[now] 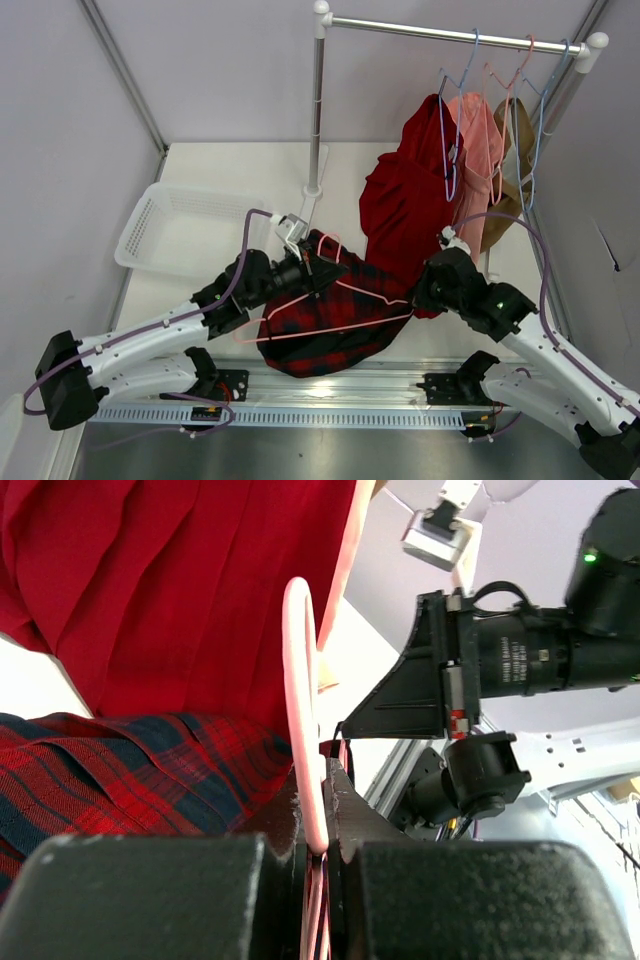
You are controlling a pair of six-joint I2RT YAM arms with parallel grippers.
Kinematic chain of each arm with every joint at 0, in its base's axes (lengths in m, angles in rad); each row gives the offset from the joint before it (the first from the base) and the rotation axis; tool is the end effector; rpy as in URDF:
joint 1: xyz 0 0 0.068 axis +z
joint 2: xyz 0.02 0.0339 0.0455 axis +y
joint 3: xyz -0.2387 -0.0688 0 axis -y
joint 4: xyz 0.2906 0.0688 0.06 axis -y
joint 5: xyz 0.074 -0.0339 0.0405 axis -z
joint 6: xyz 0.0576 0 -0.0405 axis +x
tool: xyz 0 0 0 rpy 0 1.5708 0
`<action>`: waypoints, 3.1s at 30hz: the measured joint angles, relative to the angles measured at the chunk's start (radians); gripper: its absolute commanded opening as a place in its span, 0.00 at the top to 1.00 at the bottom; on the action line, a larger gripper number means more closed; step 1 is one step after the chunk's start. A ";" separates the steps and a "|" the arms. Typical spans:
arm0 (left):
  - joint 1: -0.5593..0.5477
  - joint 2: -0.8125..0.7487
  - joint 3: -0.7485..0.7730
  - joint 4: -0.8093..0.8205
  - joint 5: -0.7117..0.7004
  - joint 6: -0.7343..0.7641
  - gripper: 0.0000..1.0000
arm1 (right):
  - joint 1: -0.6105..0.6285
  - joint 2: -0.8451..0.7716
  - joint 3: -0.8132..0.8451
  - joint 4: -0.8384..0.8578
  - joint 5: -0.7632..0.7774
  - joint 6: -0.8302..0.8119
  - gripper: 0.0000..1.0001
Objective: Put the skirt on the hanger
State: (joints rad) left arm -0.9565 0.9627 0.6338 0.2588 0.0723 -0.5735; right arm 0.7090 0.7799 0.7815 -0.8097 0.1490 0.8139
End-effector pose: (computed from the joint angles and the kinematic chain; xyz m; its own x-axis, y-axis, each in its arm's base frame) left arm 0.1748 -0.2550 0.2631 -0.4987 -0.2319 -0.8352 0.6976 0.4645 -0.5455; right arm 0.1811 0.1441 0.2471 -0.7883 0.2710 -0.5524 0.0103 0.9035 0.4285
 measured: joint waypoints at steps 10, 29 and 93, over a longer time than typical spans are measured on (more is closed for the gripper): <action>0.000 0.053 0.000 0.057 -0.022 -0.014 1.00 | 0.000 -0.007 0.031 -0.011 -0.004 -0.005 1.00; 0.000 -0.023 -0.038 0.123 -0.070 -0.018 1.00 | 0.000 0.041 0.074 -0.031 0.006 -0.034 1.00; 0.017 0.173 0.153 0.239 -0.021 0.057 1.00 | -0.005 -0.100 0.214 0.188 -0.123 -0.324 0.35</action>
State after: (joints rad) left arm -0.9398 1.1355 0.7864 0.4980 0.0509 -0.5163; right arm 0.7044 0.6804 0.9958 -0.6220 0.0261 0.4896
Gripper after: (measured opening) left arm 0.054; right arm 0.595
